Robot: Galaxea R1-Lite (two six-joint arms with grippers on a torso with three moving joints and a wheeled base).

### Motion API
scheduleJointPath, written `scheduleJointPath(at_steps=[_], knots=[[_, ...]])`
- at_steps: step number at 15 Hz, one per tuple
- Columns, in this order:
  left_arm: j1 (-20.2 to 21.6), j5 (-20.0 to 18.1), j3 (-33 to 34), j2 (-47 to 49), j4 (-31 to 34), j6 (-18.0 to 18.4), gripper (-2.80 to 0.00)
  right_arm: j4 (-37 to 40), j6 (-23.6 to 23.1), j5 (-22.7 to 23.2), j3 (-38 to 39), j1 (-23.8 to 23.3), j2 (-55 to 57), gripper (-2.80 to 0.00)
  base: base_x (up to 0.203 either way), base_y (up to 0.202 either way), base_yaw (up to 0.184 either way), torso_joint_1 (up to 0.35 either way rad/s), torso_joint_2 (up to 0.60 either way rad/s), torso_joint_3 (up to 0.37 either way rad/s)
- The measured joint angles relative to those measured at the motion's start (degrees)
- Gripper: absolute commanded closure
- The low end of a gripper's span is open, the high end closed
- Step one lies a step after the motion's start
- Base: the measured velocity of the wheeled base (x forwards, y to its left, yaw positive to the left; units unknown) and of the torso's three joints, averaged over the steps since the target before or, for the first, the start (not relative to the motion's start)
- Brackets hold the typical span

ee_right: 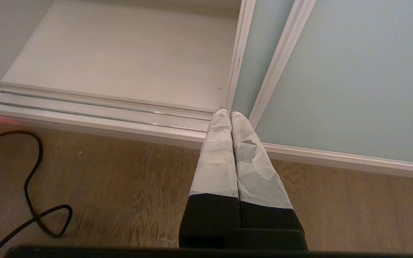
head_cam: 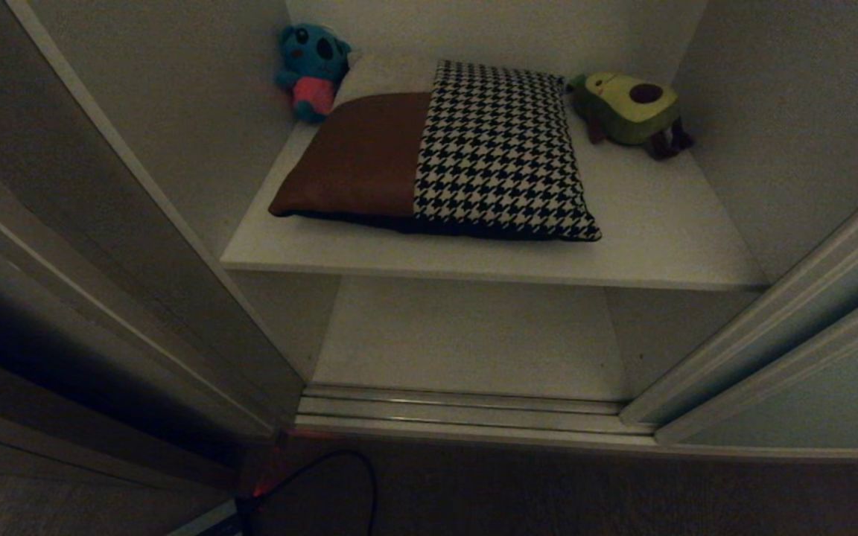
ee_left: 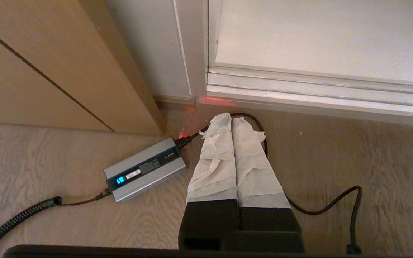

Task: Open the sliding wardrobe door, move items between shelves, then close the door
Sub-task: Close the door

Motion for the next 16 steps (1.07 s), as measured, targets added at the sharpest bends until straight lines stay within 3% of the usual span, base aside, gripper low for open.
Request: scheduleJointPath(at_steps=[16], knots=[[0.0, 0.0, 0.0, 0.0, 0.0, 0.0, 0.00, 1.7, -2.2, 0.1, -0.2, -0.1, 0.0, 0.00, 0.000, 0.000, 0.000, 0.000, 0.00, 0.000]])
